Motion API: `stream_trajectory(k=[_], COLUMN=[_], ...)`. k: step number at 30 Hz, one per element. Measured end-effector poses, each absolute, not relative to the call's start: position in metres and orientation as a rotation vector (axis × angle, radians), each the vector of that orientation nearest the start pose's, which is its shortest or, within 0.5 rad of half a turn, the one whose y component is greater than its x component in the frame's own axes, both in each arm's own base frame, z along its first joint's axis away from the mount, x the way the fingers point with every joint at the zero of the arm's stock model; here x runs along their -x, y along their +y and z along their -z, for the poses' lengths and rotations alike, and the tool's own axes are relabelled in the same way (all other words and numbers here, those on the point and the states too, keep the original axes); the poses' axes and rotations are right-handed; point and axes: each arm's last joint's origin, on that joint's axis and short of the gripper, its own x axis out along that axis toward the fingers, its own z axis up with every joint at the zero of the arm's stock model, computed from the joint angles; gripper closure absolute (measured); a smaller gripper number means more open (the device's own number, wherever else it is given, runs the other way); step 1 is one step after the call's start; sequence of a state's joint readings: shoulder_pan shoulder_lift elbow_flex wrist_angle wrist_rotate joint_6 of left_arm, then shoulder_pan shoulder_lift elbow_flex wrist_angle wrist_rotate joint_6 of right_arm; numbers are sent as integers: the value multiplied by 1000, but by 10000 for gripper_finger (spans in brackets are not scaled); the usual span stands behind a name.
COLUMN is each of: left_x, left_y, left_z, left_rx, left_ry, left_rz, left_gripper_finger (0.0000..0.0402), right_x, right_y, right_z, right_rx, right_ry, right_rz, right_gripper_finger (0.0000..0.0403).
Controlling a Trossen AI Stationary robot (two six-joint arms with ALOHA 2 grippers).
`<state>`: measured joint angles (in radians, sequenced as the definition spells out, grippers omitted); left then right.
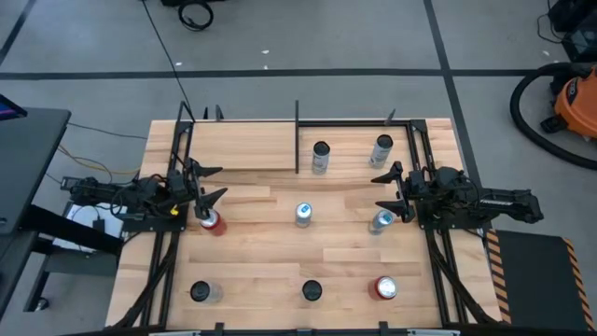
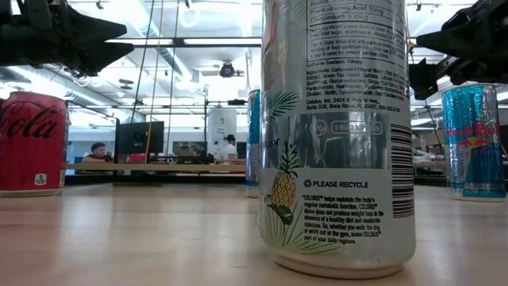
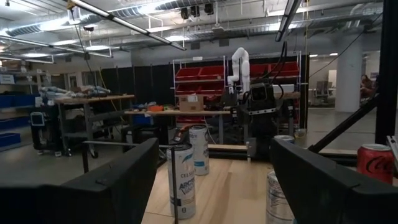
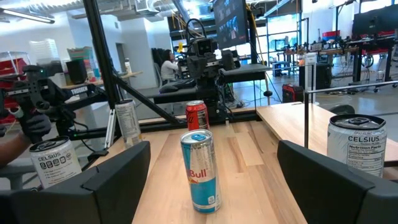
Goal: Place canned beverage on shelf
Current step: Put the blue-white soda can on the shelf
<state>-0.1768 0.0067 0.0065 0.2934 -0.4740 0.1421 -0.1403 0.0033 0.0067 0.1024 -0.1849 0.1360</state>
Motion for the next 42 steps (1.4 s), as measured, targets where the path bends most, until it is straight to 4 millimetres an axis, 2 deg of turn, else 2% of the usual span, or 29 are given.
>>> stream_trajectory(k=[11,17,32,38,42], left_x=[-91,-91,-90,-94,-94], left_y=[-3,-3,-1,-1,-1], left_z=[-195,-195,-195,-183,-182], left_rx=[-37,40,8,88,65], left_ry=[-283,-300,-298,-183,-169], left_rz=[-316,-306,-334,-314,-317], left_gripper_finger=[85,85,85,85,85], right_x=[-96,-96,-96,-96,-96], right_y=[-8,-8,-8,-8,-8], right_z=[-175,-175,-175,-175,-175], right_rx=[-119,-119,-119,-119,-119], right_ry=[-101,-101,-101,-101,-101], right_rz=[-52,-52,-52,-52,-52], right_gripper_finger=[42,42,42,42,42])
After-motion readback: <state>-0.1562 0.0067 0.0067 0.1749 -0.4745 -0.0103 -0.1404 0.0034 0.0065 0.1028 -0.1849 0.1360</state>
